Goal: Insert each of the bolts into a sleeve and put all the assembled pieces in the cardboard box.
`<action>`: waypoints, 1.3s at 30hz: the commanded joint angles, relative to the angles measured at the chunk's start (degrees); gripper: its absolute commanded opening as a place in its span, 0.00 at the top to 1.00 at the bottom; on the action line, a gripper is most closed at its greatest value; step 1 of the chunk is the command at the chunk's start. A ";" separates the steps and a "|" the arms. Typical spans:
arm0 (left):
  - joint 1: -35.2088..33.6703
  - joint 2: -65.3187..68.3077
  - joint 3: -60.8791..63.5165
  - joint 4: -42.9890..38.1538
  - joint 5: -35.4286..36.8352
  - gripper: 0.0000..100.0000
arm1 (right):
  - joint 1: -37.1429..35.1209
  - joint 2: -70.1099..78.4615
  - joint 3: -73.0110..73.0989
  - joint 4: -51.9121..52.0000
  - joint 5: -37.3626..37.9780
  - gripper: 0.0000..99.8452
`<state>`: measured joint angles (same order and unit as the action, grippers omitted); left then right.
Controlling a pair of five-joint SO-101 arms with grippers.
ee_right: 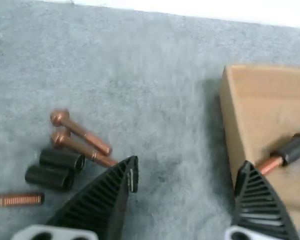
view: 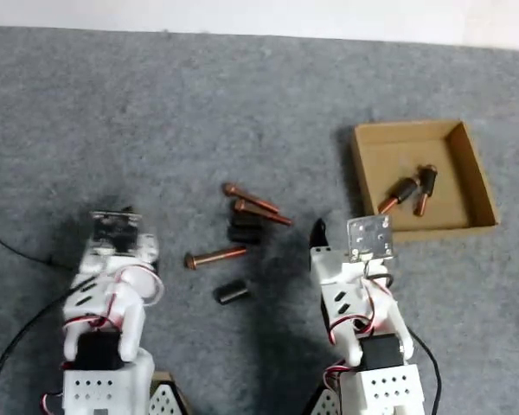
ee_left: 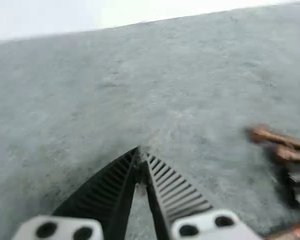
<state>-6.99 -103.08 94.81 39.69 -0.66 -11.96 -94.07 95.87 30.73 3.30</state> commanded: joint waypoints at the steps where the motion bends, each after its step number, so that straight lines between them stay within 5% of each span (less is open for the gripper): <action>1: -3.21 -0.22 -2.51 -1.14 2.81 0.99 | -1.80 -0.22 3.65 5.32 0.79 0.71; 12: -3.30 -0.13 -2.33 -1.23 2.81 0.99 | -13.32 4.79 -7.78 9.01 5.71 0.71; 21: -3.30 -0.22 -0.48 -5.19 2.81 0.99 | -19.12 43.03 -27.56 -2.68 9.58 0.71; 30: -3.30 -0.22 -0.40 -5.27 2.81 0.99 | -23.87 82.33 -54.02 -3.12 16.00 0.71; 39: -3.30 -0.40 -0.40 -5.36 2.81 0.99 | -24.66 98.15 -64.31 0.92 18.46 0.71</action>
<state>-9.45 -103.08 94.81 35.65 1.45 -35.96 2.81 33.71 30.29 20.97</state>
